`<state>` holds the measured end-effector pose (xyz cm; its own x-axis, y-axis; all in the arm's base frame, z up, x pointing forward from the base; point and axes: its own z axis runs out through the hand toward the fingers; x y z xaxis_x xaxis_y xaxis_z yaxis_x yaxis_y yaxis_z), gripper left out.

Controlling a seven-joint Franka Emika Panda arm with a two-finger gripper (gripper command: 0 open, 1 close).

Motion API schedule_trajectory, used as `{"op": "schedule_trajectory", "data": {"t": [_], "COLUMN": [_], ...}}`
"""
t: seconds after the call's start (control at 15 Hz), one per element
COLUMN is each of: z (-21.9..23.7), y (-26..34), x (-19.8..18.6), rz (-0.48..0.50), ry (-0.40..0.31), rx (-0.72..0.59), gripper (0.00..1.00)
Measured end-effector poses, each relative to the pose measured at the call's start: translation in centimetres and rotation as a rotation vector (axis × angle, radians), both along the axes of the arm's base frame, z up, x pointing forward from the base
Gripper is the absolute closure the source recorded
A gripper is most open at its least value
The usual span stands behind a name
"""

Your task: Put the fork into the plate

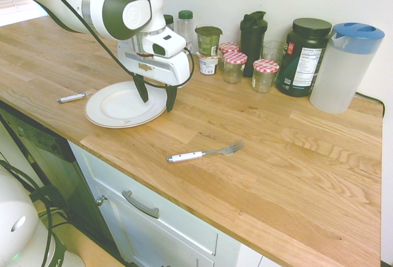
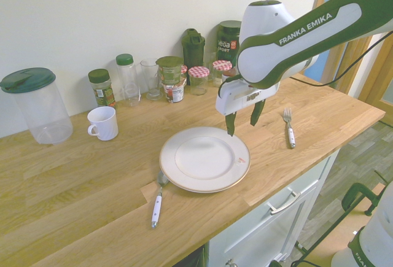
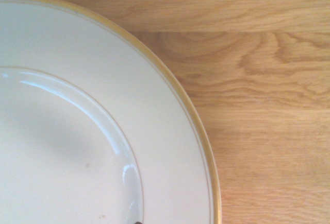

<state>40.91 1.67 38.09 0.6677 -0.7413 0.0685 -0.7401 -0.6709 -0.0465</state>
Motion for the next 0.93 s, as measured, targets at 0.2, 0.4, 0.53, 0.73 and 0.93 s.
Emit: {"op": "schedule_trajectory", "data": {"t": [0.2,0.4,0.53,0.73,0.93], "z": [-0.7,-0.2,0.3,2.1,3.6], "y": [-0.1,-0.7,-1.5,-3.1,-5.1], "x": [0.5,-0.1,-2.4,-4.8,-4.8], "rz": [-0.024,-0.092,-0.142,-0.242,-0.343], "ry": [0.012,-0.037,-0.084,-0.148,-0.170], "rx": [0.025,0.053,0.074,0.089,0.105], "gripper": [0.00,0.00,0.00,0.00,0.00]}}
